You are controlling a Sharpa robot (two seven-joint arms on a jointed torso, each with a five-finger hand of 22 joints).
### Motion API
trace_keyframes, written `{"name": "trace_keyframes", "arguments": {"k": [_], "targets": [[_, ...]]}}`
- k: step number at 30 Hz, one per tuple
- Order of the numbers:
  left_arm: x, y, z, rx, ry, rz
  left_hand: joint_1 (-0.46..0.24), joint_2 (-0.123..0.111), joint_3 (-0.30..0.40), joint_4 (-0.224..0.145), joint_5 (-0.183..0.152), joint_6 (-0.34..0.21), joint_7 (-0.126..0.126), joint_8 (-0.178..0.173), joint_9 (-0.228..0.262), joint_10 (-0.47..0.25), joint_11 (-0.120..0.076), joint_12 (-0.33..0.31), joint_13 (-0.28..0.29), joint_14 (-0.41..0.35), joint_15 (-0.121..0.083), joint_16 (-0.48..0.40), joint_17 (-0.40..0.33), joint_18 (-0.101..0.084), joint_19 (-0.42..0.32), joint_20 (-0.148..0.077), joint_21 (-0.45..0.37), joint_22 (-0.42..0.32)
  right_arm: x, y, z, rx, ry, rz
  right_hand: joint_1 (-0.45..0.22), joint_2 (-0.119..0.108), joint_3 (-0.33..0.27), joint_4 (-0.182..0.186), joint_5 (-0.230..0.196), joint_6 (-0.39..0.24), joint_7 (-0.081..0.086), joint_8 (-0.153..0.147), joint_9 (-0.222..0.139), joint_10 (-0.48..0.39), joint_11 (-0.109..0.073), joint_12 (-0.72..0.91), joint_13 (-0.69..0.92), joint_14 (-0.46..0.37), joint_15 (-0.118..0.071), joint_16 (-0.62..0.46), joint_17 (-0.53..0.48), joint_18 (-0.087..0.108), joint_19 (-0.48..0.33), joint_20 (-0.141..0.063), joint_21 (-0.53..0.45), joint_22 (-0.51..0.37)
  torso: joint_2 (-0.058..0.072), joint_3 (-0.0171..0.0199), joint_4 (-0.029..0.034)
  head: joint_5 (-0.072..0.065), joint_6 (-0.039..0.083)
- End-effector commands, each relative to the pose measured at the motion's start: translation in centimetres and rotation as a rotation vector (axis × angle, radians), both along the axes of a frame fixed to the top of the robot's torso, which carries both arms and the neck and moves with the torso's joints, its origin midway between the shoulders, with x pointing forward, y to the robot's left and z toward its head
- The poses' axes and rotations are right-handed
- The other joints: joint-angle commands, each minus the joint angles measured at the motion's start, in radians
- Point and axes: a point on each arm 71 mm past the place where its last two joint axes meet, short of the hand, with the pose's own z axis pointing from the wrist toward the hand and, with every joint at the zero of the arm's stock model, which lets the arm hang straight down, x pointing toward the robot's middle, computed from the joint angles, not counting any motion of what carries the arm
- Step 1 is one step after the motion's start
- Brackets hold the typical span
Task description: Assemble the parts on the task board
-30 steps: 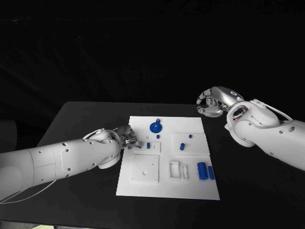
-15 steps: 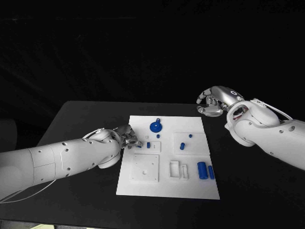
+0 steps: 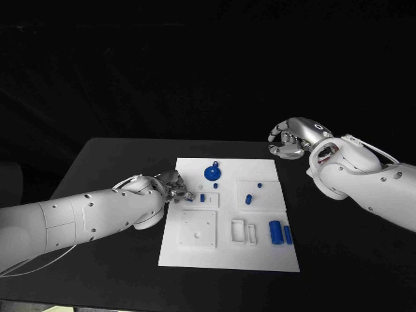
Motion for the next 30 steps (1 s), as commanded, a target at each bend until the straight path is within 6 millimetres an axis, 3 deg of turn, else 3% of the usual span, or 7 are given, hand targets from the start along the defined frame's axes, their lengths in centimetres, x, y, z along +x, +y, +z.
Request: {"name": "trace_keyframes", "arguments": {"k": [1,11,13,16,30], "targets": [[-0.50,0.25,-1.12,0.032,0.065,-0.006,-0.019,-0.008,0.041,-0.027,-0.008,0.064,-0.020,0.006,0.001,0.033,-0.024,0.005,0.003,0.035,-0.043,0.004,0.002,0.021,0.001,-0.103,0.004,0.016,-0.02,0.09,-0.03,-0.009,0.004,0.011,-0.004,0.004,-0.001,-0.002,0.007,0.024,0.016,-0.006,0.001,-0.048,0.022,0.001,-0.002,0.008,0.000,-0.004,0.001,0.084,0.000,-0.007,-0.004,0.011,0.000,0.0005,-0.0001,0.000,0.000],[-0.48,0.18,-1.13,0.030,0.066,-0.007,-0.046,-0.038,0.036,0.014,-0.022,0.065,-0.021,0.007,-0.001,0.030,-0.025,0.009,0.008,0.033,-0.044,0.006,0.003,0.024,0.001,-0.104,0.004,0.015,-0.02,0.10,-0.04,-0.009,0.003,0.011,-0.004,0.004,-0.001,-0.002,0.007,0.024,0.016,-0.007,0.002,-0.047,0.022,0.001,-0.001,0.008,0.000,-0.004,0.001,0.084,0.000,-0.007,-0.004,0.011,0.000,0.0005,0.0000,-0.001,0.000],[-0.48,0.17,-1.13,0.029,0.066,-0.007,-0.048,-0.044,0.038,0.024,-0.039,0.065,-0.022,0.008,-0.002,0.030,-0.025,0.009,0.009,0.033,-0.044,0.007,0.003,0.025,0.001,-0.104,0.004,0.015,-0.01,0.11,-0.04,-0.009,0.003,0.011,-0.004,0.004,-0.001,-0.002,0.007,0.024,0.016,-0.007,0.002,-0.048,0.022,0.000,-0.002,0.008,0.000,-0.004,0.001,0.084,0.000,-0.007,-0.004,0.011,0.000,0.0006,-0.0001,-0.001,0.000],[-0.45,0.17,-1.13,0.029,0.066,-0.006,-0.047,-0.049,0.039,0.034,-0.092,0.064,-0.022,0.009,-0.002,0.029,-0.026,0.010,0.010,0.033,-0.045,0.007,0.003,0.027,0.000,-0.104,0.005,0.015,0.00,0.12,-0.04,-0.009,0.003,0.012,-0.004,0.004,-0.001,-0.002,0.007,0.024,0.016,-0.006,0.002,-0.049,0.022,0.000,-0.002,0.008,0.000,-0.004,0.001,0.084,0.000,-0.007,-0.004,0.011,0.000,0.0009,-0.0001,-0.001,0.000],[-0.34,0.18,-1.10,0.026,0.058,0.000,-0.039,-0.051,0.043,0.037,-0.102,0.063,-0.022,0.009,-0.003,0.027,-0.026,0.009,0.010,0.032,-0.045,0.006,0.003,0.028,0.000,-0.105,0.005,0.015,0.02,0.17,-0.07,-0.009,0.003,0.012,-0.005,0.004,-0.002,-0.001,0.008,0.025,0.016,-0.006,0.002,-0.048,0.022,0.000,-0.002,0.008,0.000,-0.004,0.001,0.084,0.000,-0.007,-0.004,0.011,0.000,0.0005,0.0001,-0.001,0.003]]}}
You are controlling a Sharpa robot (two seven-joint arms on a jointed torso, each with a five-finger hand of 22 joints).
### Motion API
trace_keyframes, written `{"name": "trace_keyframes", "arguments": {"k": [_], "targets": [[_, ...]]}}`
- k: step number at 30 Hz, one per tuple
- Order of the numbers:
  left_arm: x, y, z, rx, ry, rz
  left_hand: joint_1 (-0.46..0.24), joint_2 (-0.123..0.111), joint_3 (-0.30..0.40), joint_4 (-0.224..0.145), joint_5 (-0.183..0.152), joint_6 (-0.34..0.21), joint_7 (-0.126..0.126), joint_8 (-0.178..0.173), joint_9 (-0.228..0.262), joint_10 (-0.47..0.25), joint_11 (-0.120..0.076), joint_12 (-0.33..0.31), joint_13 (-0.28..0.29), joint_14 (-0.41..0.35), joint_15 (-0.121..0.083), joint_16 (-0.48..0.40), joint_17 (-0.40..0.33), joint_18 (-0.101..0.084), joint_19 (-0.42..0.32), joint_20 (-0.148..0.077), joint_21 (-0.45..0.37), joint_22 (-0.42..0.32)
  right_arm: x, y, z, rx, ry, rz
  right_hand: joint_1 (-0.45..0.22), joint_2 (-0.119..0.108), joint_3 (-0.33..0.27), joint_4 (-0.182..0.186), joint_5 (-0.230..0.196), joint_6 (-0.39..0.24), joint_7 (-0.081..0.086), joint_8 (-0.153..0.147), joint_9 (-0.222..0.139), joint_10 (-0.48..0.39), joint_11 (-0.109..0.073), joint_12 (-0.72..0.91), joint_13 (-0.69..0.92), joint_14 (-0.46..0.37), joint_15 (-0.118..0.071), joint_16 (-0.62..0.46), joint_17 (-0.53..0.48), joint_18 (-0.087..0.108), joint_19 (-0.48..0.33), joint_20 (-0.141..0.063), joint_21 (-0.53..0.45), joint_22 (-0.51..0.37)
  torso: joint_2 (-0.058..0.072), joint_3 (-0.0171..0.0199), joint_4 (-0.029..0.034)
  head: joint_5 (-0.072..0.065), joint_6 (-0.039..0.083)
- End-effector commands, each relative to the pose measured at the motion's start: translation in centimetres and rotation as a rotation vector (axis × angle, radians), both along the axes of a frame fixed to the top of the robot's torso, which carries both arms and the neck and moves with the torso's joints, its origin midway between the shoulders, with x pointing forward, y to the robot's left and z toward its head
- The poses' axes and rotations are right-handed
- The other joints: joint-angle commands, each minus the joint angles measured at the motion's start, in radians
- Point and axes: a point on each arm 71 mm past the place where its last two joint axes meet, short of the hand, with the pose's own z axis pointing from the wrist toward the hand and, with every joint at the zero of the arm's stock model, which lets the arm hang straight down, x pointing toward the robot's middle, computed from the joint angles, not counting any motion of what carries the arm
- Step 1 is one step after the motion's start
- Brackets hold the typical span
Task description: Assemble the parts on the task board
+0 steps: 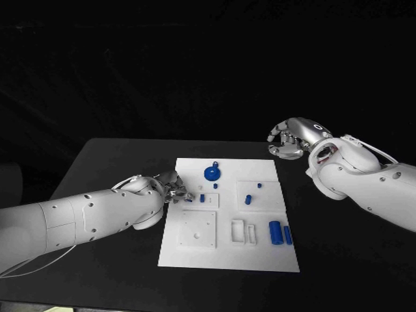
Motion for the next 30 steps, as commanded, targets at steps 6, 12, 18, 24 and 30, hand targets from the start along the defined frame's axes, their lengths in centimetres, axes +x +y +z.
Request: {"name": "trace_keyframes", "arguments": {"k": [6,12,18,24,30], "targets": [[-0.41,-0.02,-0.94,0.019,0.053,-0.003,0.002,-0.017,0.000,0.018,-0.018,0.024,0.005,0.002,0.000,0.002,0.000,0.004,0.001,0.003,-0.015,0.003,0.000,0.003,0.000,-0.103,0.005,0.014,-0.03,0.16,-0.03,-0.008,0.002,0.013,-0.005,0.004,-0.002,-0.001,0.004,0.025,0.016,-0.006,0.001,-0.048,0.022,0.000,-0.001,0.010,-0.001,-0.004,0.002,0.084,0.001,-0.009,-0.004,0.011,0.000,-0.0002,0.0002,0.001,0.001],[-0.41,-0.01,-0.99,0.023,0.060,-0.005,0.001,-0.046,0.006,0.053,-0.089,0.024,0.004,0.004,0.000,0.003,-0.001,0.003,0.001,0.004,-0.016,0.003,0.000,0.005,0.000,-0.103,0.005,0.013,-0.02,0.15,-0.03,-0.008,0.002,0.012,-0.005,0.004,-0.002,-0.001,0.004,0.025,0.016,-0.006,0.001,-0.047,0.022,0.001,0.000,0.010,-0.001,-0.004,0.002,0.084,0.001,-0.009,-0.004,0.011,0.000,-0.0001,-0.0001,0.001,0.002],[-0.37,0.08,-1.01,0.025,0.063,-0.004,-0.007,-0.076,0.011,0.096,-0.119,0.022,0.004,0.006,0.001,0.003,0.000,0.002,0.001,0.003,-0.016,0.003,0.000,0.006,0.000,-0.103,0.005,0.013,-0.03,0.13,-0.03,-0.008,0.002,0.012,-0.005,0.004,-0.002,-0.002,0.004,0.026,0.016,-0.006,0.002,-0.048,0.022,0.000,-0.001,0.010,-0.001,-0.004,0.002,0.084,0.001,-0.009,-0.004,0.011,0.000,-0.0004,0.0004,0.001,-0.001],[-0.36,0.06,-1.01,0.023,0.062,-0.003,-0.010,-0.086,0.008,0.109,-0.124,0.022,0.004,0.007,0.002,0.003,0.000,0.003,0.002,0.003,-0.016,0.004,0.000,0.007,0.000,-0.103,0.005,0.013,-0.03,0.13,-0.03,-0.008,0.002,0.012,-0.005,0.004,-0.002,-0.002,0.004,0.026,0.016,-0.006,0.002,-0.048,0.022,0.000,-0.001,0.010,-0.001,-0.004,0.002,0.084,0.001,-0.009,-0.004,0.011,0.000,-0.0005,0.0005,0.001,-0.002],[-0.32,0.11,-0.99,0.021,0.059,0.001,-0.019,-0.096,0.007,0.136,-0.126,0.021,0.004,0.008,0.003,0.003,-0.001,0.003,0.003,0.002,-0.016,0.004,0.000,0.008,0.000,-0.103,0.006,0.013,-0.04,0.12,-0.03,-0.008,0.002,0.012,-0.005,0.005,-0.002,-0.002,0.005,0.026,0.016,-0.006,0.002,-0.047,0.022,0.001,-0.001,0.010,-0.001,-0.004,0.002,0.084,0.001,-0.009,-0.004,0.011,0.000,-0.0006,0.0002,0.001,-0.001]]}}
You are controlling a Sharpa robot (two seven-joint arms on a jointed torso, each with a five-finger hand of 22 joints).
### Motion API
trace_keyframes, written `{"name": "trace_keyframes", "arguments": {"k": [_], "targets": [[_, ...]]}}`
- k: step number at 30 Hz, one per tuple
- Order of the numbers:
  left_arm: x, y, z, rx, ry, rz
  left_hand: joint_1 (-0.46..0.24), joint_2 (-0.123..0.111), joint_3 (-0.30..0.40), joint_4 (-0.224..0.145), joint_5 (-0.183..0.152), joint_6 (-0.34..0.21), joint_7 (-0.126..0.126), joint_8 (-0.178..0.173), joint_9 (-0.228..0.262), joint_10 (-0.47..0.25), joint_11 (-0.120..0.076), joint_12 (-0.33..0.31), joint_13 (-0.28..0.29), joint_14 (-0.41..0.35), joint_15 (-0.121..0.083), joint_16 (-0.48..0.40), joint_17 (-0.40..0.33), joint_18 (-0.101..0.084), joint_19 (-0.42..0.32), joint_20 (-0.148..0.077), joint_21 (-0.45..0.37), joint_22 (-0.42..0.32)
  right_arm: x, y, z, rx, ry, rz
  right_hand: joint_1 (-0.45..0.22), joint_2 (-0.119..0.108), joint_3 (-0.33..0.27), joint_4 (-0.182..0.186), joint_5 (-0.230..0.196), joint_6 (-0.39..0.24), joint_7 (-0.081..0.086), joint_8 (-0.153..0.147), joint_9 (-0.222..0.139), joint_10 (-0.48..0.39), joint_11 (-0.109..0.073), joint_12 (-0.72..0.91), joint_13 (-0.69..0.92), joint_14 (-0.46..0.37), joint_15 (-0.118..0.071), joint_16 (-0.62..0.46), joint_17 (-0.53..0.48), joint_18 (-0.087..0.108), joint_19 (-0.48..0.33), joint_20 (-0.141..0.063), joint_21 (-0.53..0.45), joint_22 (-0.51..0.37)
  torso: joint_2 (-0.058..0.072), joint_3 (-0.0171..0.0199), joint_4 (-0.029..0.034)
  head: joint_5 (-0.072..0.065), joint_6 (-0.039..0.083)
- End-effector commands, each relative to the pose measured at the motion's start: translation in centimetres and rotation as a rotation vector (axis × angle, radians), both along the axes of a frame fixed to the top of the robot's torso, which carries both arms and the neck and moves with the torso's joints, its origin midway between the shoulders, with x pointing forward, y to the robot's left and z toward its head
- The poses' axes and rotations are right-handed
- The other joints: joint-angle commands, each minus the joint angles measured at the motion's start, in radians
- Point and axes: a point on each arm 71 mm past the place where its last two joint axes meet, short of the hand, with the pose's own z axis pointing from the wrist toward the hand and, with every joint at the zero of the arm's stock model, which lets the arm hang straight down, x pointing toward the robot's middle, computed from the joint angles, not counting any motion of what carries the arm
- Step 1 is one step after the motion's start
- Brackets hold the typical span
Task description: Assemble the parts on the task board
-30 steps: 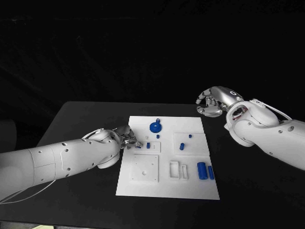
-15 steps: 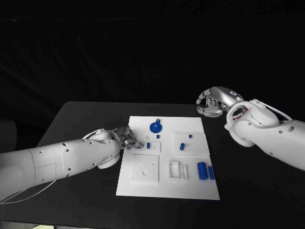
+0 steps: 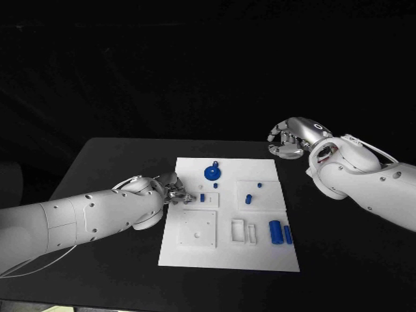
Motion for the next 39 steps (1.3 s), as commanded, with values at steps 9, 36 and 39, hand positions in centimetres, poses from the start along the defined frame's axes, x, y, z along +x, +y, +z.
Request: {"name": "trace_keyframes", "arguments": {"k": [9,36,39], "targets": [[-0.07,0.20,-0.47,0.009,0.025,0.008,-0.019,-0.021,-0.002,0.055,-0.006,-0.010,0.001,0.001,0.002,0.001,0.001,0.002,0.002,-0.006,0.001,0.005,0.001,0.003,-0.001,-0.103,0.007,0.012,-0.03,0.07,-0.03,-0.008,0.002,0.010,-0.006,0.005,-0.002,-0.002,0.005,0.024,0.018,-0.006,0.001,-0.047,0.022,0.001,-0.001,0.006,0.002,-0.005,0.001,0.084,0.000,-0.010,-0.005,0.011,0.000,-0.0003,-0.0008,-0.001,0.001],[-0.10,0.54,-0.38,-0.024,0.024,0.029,-0.038,-0.058,-0.015,0.107,-0.008,-0.019,0.002,0.002,0.007,-0.002,0.002,-0.002,0.001,-0.009,0.001,0.002,0.000,0.007,-0.004,-0.103,0.008,0.012,-0.02,0.09,-0.10,-0.010,0.006,0.011,-0.006,0.006,-0.001,-0.002,0.014,0.024,0.018,-0.006,0.002,-0.047,0.021,0.001,-0.001,0.006,0.002,-0.005,0.001,0.084,0.000,-0.010,-0.005,0.012,0.000,0.0003,-0.0005,-0.004,0.005],[-0.15,0.67,-0.38,-0.031,0.027,0.033,-0.030,-0.056,-0.015,0.105,-0.008,-0.022,0.002,0.001,0.008,-0.003,0.002,-0.003,0.000,-0.011,0.001,0.000,-0.001,0.008,-0.005,-0.104,0.007,0.012,-0.02,0.10,-0.10,-0.010,0.006,0.011,-0.006,0.006,-0.001,-0.002,0.015,0.024,0.018,-0.006,0.002,-0.047,0.021,0.001,-0.001,0.007,0.002,-0.005,0.002,0.084,0.000,-0.010,-0.005,0.012,0.001,0.0001,-0.0003,-0.005,0.004]]}}
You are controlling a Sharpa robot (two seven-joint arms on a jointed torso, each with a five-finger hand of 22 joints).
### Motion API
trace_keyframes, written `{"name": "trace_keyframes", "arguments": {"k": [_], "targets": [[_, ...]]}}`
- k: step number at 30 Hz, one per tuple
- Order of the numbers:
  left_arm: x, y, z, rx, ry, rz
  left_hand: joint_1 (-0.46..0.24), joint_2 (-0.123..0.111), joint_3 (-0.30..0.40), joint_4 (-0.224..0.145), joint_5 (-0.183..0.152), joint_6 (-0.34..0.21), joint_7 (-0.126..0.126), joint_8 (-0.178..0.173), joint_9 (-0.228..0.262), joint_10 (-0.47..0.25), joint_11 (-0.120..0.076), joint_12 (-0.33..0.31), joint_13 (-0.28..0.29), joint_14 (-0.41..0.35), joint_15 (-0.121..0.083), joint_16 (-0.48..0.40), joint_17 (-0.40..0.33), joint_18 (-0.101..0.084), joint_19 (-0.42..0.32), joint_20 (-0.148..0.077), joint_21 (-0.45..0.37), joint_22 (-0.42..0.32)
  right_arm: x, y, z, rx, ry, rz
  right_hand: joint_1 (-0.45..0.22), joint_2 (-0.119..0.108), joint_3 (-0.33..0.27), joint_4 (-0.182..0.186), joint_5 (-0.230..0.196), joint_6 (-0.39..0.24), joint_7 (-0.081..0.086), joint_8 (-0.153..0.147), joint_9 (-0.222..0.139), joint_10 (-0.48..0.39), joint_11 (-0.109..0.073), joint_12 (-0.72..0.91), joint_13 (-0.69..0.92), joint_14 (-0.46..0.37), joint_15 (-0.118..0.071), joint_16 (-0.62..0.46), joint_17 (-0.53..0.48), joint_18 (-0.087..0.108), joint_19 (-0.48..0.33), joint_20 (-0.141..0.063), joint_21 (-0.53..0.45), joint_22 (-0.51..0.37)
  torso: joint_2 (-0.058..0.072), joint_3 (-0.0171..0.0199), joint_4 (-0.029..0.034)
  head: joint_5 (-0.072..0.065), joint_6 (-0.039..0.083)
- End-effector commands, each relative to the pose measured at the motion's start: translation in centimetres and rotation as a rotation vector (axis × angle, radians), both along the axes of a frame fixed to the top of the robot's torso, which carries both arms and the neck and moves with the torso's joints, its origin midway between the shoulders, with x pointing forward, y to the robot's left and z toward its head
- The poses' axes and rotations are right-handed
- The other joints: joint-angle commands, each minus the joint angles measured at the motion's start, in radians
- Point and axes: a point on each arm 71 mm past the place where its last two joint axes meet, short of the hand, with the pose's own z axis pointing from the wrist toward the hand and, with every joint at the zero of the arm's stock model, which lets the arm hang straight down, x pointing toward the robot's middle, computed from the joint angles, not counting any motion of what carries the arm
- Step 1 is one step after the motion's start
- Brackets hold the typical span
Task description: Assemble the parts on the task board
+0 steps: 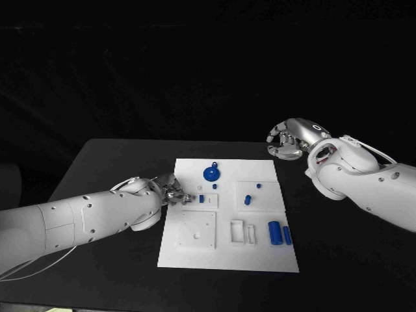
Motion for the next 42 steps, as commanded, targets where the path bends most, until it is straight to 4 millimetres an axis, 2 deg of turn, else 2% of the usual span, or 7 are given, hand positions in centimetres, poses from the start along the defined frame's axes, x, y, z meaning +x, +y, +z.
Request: {"name": "trace_keyframes", "arguments": {"k": [1,10,14,20,27,32,42], "targets": [[-0.2,0.1,-0.3,-0.020,0.020,0.012,0.013,-0.006,0.002,0.005,-0.004,-0.012,0.000,-0.004,0.000,-0.003,0.002,-0.004,0.000,-0.009,-0.001,0.000,-0.001,0.009,-0.005,-0.104,0.004,0.012,0.0,0.1,-0.1,-0.010,0.005,0.011,-0.006,0.006,-0.001,-0.002,0.003,0.025,0.017,-0.006,0.001,-0.047,0.021,0.001,-0.001,0.007,0.001,-0.005,0.001,0.084,0.001,-0.005,-0.005,0.011,0.000,0.0001,0.0005,-0.001,0.000],[-0.4,0.1,-0.3,-0.064,0.036,0.025,0.064,0.024,0.007,-0.015,-0.003,-0.019,0.002,-0.004,0.004,-0.006,0.004,-0.007,-0.001,-0.012,0.001,-0.005,-0.003,0.009,-0.009,-0.103,0.004,0.012,0.0,0.1,-0.1,-0.010,0.007,0.012,-0.006,0.006,-0.001,-0.002,0.005,0.025,0.017,-0.006,0.001,-0.047,0.021,0.001,-0.001,0.007,0.001,-0.005,0.001,0.084,0.001,-0.005,-0.005,0.011,0.000,0.0002,0.0005,0.001,0.000],[-0.5,0.1,-0.1,-0.096,0.042,0.029,0.093,0.044,0.002,-0.036,-0.003,-0.027,0.005,-0.006,0.005,-0.013,0.007,-0.011,-0.001,-0.017,0.003,-0.010,-0.005,0.008,-0.014,-0.101,0.003,0.012,0.0,0.1,-0.1,-0.011,0.009,0.011,-0.006,0.006,-0.001,-0.002,0.005,0.025,0.017,-0.006,0.001,-0.047,0.021,0.001,-0.001,0.007,0.001,-0.005,0.001,0.084,0.001,-0.005,-0.005,0.011,0.000,0.0003,0.0001,0.001,0.000],[-0.6,0.3,0.1,-0.136,0.044,0.041,0.139,0.090,-0.012,-0.080,-0.002,-0.041,0.009,-0.012,0.006,-0.024,0.010,-0.015,0.001,-0.025,0.006,-0.015,-0.007,0.005,-0.024,-0.098,0.000,0.012,0.0,0.1,-0.1,-0.011,0.009,0.011,-0.007,0.007,-0.001,-0.002,0.005,0.025,0.017,-0.006,0.001,-0.047,0.021,0.000,-0.002,0.007,0.001,-0.005,0.001,0.084,0.001,-0.005,-0.005,0.011,-0.001,0.0012,0.0007,0.002,0.001],[-0.5,0.3,0.6,-0.187,0.040,0.056,0.176,0.173,-0.028,-0.145,-0.003,-0.059,0.013,-0.018,0.007,-0.034,0.012,-0.014,0.005,-0.031,0.008,-0.017,-0.006,0.001,-0.032,-0.095,-0.001,0.013,0.0,0.1,-0.1,-0.012,0.010,0.011,-0.007,0.007,-0.001,-0.002,0.006,0.025,0.017,-0.006,0.001,-0.047,0.021,0.001,-0.001,0.007,0.001,-0.005,0.001,0.084,0.001,-0.005,-0.005,0.011,0.000,0.0007,0.0006,0.003,0.001],[-0.5,0.4,0.8,-0.202,0.042,0.057,0.177,0.209,-0.036,-0.170,-0.005,-0.082,0.017,-0.021,0.019,-0.040,0.016,-0.014,0.006,-0.033,0.011,-0.016,-0.005,-0.001,-0.035,-0.094,-0.001,0.013,0.0,0.0,-0.1,-0.013,0.010,0.010,-0.007,0.007,-0.001,-0.002,0.006,0.025,0.017,-0.006,0.001,-0.047,0.021,0.001,-0.001,0.007,0.001,-0.005,0.001,0.084,0.002,-0.005,-0.005,0.011,0.000,0.0005,-0.0002,0.004,0.001],[-0.3,0.6,1.3,-0.264,0.100,0.041,0.158,0.262,-0.038,-0.186,-0.005,-0.131,0.025,-0.014,0.067,-0.062,0.023,-0.010,0.009,-0.049,0.017,-0.017,-0.004,-0.005,-0.045,-0.091,-0.004,0.013,0.0,0.0,-0.2,-0.015,0.014,0.010,-0.007,0.007,-0.001,-0.002,0.006,0.025,0.017,-0.006,0.002,-0.047,0.021,0.000,-0.002,0.007,0.001,-0.005,0.001,0.084,0.002,-0.005,-0.005,0.011,0.000,0.0005,0.0006,0.004,0.001]]}}
